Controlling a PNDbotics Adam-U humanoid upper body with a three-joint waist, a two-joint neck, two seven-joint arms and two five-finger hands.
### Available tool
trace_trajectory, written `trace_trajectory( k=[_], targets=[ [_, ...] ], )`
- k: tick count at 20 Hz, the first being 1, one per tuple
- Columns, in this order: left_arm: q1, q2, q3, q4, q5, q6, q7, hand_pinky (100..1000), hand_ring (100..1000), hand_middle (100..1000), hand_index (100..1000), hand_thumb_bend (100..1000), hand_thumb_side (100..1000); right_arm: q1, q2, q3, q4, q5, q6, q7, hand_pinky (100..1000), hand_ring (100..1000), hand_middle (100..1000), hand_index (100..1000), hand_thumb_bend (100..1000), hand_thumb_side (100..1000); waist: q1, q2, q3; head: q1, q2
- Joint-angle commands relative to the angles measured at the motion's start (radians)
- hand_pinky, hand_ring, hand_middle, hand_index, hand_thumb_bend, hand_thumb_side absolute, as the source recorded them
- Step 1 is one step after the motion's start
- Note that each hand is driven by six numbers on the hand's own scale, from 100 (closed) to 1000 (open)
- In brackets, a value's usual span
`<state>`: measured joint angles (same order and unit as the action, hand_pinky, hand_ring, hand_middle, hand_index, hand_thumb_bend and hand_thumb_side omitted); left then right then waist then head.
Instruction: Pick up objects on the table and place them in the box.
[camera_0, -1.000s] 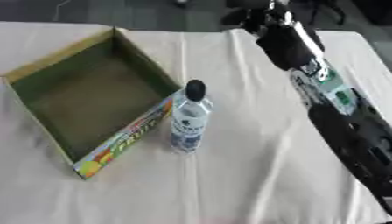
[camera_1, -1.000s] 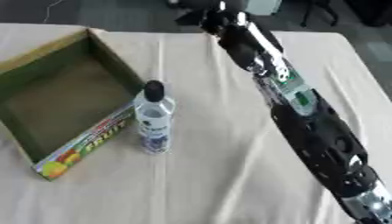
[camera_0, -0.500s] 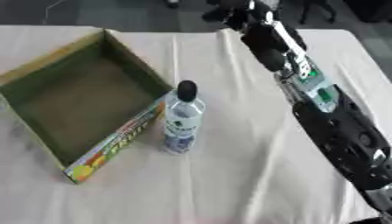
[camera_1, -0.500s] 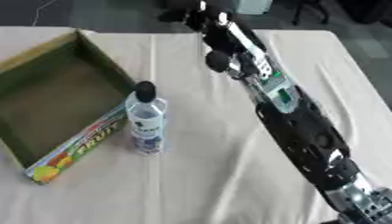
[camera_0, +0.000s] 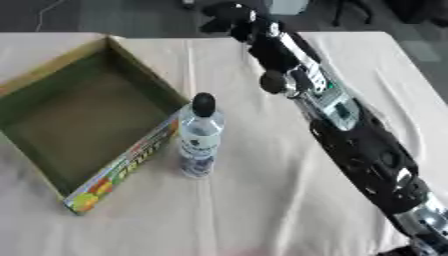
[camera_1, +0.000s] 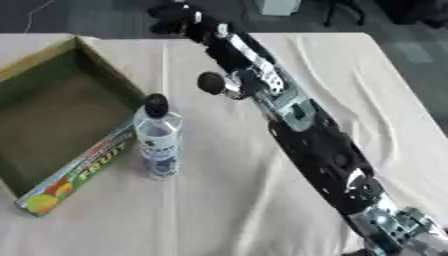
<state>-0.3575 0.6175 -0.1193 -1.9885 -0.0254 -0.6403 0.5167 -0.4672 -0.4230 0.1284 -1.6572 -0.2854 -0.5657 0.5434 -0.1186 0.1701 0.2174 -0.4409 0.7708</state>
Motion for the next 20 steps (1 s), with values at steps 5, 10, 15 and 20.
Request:
trace_trajectory(
  k=[5, 10, 15, 20],
  targets=[
    [-0.022, 0.017, 0.008, -0.011, 0.011, -0.015, 0.005, 697, 736, 856, 859, 158, 1000, -0.029, 0.016, 0.005, 0.004, 0.009, -0.113, 0.153, 902, 836, 894, 900, 657, 621, 0.010, -0.017, 0.003, -0.014, -0.001],
    [-0.024, 0.018, 0.009, -0.011, 0.014, -0.017, 0.002, 698, 737, 856, 858, 158, 1000, -0.032, 0.024, 0.009, 0.013, 0.020, -0.105, 0.170, 904, 841, 904, 906, 659, 592, 0.010, -0.018, 0.004, -0.007, -0.001],
    [-0.025, 0.018, 0.010, -0.011, 0.017, -0.019, 0.001, 699, 738, 856, 858, 158, 1000, -0.036, 0.028, 0.011, 0.024, 0.033, -0.109, 0.185, 905, 842, 907, 912, 655, 559, 0.010, -0.019, 0.005, -0.008, -0.001],
    [-0.026, 0.018, 0.011, -0.011, 0.018, -0.019, -0.001, 699, 737, 856, 858, 158, 1000, -0.038, 0.035, 0.011, 0.043, 0.052, -0.118, 0.191, 907, 844, 911, 915, 656, 551, 0.010, -0.019, 0.005, -0.010, -0.001]
  ],
)
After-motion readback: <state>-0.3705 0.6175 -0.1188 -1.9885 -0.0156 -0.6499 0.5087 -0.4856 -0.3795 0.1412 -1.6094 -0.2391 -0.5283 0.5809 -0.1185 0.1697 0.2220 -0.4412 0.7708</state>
